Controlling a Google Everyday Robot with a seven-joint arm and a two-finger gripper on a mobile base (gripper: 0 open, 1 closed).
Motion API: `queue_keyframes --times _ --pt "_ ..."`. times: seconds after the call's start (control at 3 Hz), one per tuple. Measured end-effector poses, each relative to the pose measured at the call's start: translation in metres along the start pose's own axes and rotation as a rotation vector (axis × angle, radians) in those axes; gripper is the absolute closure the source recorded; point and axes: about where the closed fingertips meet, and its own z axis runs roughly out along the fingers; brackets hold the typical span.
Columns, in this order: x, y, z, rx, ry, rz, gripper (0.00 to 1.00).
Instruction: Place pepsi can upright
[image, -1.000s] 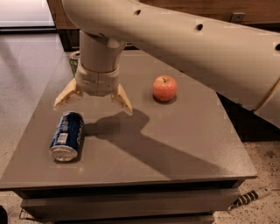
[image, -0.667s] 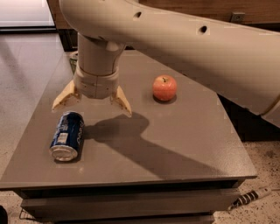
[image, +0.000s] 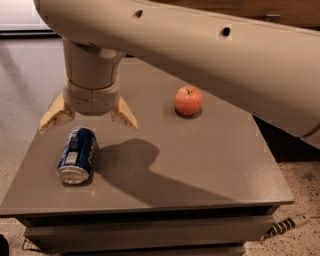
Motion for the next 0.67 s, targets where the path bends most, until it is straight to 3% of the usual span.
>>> queue_keyframes --times 0.67 --pt "0.008 0.028 0.020 -0.025 0.038 -0.046 0.00"
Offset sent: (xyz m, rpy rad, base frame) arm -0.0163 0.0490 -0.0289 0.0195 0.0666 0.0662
